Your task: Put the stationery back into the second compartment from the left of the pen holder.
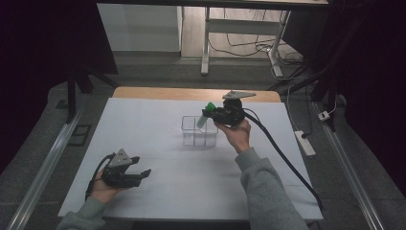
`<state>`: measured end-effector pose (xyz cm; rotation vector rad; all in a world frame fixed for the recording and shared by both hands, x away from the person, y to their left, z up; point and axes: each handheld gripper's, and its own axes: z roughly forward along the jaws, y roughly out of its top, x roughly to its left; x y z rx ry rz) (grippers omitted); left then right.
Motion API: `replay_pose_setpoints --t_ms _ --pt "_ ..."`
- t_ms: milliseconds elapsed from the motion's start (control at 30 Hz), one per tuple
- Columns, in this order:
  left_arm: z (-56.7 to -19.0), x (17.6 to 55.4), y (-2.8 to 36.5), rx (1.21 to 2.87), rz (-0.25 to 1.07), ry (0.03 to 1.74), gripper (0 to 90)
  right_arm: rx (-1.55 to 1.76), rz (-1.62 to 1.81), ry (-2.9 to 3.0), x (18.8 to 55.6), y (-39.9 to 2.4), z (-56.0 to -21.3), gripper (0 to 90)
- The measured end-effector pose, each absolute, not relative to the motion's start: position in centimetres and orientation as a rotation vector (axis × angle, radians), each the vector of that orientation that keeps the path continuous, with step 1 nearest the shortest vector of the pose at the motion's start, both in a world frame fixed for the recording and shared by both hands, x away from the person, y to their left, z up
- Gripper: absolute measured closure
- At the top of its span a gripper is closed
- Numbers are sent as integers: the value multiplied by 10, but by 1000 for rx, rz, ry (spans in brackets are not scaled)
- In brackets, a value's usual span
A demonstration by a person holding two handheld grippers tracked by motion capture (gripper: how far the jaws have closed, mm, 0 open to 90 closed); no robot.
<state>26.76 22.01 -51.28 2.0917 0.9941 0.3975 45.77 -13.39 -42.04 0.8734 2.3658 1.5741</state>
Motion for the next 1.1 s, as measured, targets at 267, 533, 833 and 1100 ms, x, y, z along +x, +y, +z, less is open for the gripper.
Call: replay_pose_setpoints --t_ms 267,533,833,1100 --pt "-514 268 219 2093 401 1001 312 854 1516 2382 450 -134 -428 490" --pt "-514 268 218 2097 397 1002 312 854 1469 2389 435 -154 -434 476" --pt "-514 269 218 2099 393 999 312 860 1397 2394 403 -191 -444 463" --pt "-513 269 218 2095 391 1004 312 918 1356 2375 371 -232 -466 450"
